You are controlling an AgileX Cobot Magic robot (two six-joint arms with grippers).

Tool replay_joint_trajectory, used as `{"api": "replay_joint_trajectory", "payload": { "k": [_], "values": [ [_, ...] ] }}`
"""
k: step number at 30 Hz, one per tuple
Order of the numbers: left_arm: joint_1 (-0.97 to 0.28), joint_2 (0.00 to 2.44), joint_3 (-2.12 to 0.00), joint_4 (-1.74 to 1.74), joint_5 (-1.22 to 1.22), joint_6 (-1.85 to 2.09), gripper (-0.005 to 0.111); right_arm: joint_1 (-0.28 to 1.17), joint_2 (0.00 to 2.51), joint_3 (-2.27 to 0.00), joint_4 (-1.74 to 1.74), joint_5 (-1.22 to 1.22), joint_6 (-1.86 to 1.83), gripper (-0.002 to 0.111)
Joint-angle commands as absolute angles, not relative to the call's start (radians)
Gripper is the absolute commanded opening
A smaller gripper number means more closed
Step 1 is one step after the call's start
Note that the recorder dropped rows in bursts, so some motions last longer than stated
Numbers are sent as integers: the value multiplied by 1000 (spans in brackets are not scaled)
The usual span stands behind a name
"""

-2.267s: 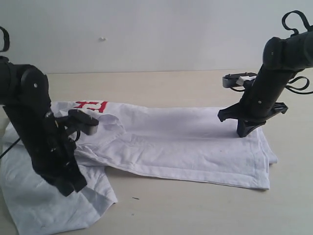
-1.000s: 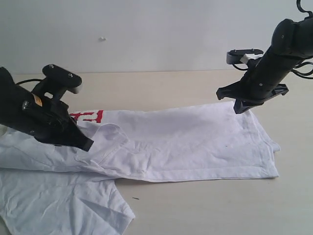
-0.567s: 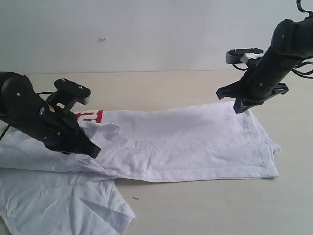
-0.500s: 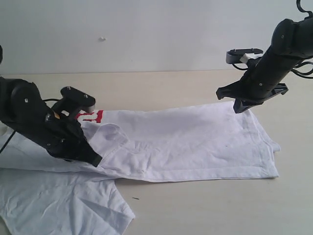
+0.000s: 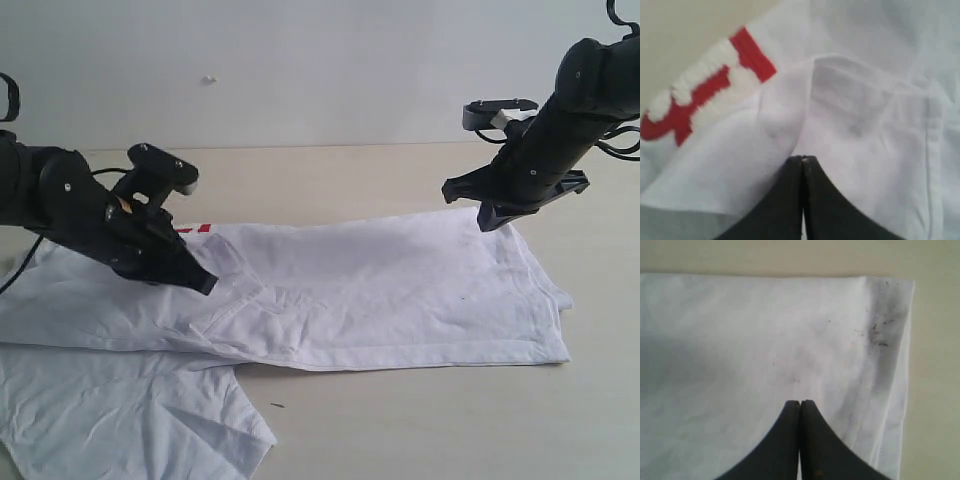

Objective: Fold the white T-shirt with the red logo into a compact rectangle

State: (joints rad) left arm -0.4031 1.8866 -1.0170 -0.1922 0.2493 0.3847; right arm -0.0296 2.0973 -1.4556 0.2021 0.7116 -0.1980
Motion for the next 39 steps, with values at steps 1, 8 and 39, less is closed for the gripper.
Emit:
{"api": "replay_joint_trajectory", "payload": {
  "k": [1,8,39],
  "values": [
    [-375,1891,-1069,-161,192,388,0,-29,2089,-1453,202,710,-208,0],
    [-334,1896,-1133,-154,198,380,0,-29,2089,-1453,200,706,-208,0],
    [-488,1886,-951,-229,541,436,0,-29,2089,-1453,208,731,-215,0]
  ]
}}
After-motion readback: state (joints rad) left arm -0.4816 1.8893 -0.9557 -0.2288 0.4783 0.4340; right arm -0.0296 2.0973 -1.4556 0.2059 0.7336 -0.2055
